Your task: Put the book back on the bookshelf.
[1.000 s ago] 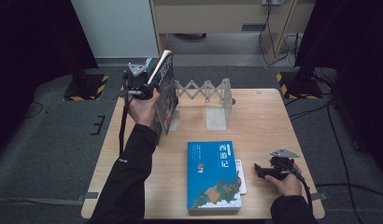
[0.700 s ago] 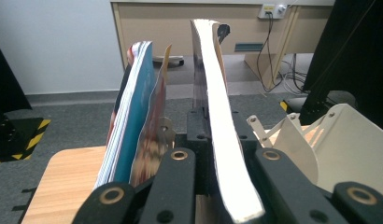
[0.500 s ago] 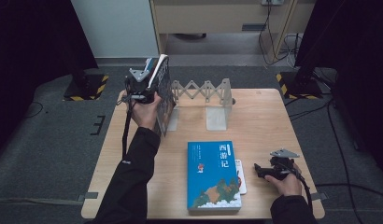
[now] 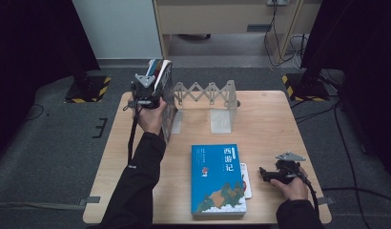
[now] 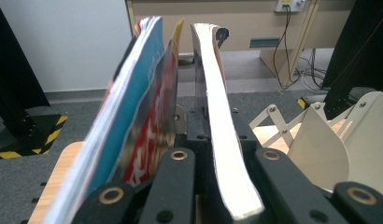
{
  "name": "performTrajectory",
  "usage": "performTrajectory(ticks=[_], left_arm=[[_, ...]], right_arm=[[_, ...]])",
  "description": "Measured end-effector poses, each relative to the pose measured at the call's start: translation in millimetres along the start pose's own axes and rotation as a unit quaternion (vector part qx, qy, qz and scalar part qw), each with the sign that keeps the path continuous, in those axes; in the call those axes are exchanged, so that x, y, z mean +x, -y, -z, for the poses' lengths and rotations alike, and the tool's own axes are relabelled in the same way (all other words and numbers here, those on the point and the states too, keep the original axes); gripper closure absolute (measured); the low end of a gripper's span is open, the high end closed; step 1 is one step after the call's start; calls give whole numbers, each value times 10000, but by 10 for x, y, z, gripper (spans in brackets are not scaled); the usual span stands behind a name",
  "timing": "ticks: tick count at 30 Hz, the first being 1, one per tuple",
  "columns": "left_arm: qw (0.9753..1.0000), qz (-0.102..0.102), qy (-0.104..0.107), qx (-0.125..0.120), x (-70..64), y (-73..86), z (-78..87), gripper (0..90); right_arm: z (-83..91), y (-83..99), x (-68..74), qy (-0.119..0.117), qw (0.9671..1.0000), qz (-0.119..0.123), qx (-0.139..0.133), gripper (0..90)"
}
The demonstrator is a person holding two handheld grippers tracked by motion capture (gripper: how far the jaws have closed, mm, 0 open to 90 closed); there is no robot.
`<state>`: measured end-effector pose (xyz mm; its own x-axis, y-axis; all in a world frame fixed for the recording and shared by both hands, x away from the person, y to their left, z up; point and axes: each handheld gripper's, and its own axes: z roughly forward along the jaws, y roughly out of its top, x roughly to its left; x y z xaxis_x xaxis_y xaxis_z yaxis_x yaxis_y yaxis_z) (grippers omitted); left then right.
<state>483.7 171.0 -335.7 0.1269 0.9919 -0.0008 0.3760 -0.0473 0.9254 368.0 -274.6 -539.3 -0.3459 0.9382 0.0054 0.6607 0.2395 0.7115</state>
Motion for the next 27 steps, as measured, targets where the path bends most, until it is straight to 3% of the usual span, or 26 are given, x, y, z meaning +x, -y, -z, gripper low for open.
performTrajectory(ticks=[8,18,21,27], left_arm=[[9998,77,-44,-160,-9,31,-50,819],[9998,-19,-106,-177,-3,100,-52,812],[9994,-212,-236,-128,0,126,-38,805],[9989,-327,-283,-198,10,152,-6,740]], right_arm=[[-1,-1,1,1,10000,-9,-5,34],[-2,-2,1,-3,10000,-5,-5,34],[-2,-2,0,-1,10000,2,-5,34],[-2,-2,0,-1,10000,2,-6,34]])
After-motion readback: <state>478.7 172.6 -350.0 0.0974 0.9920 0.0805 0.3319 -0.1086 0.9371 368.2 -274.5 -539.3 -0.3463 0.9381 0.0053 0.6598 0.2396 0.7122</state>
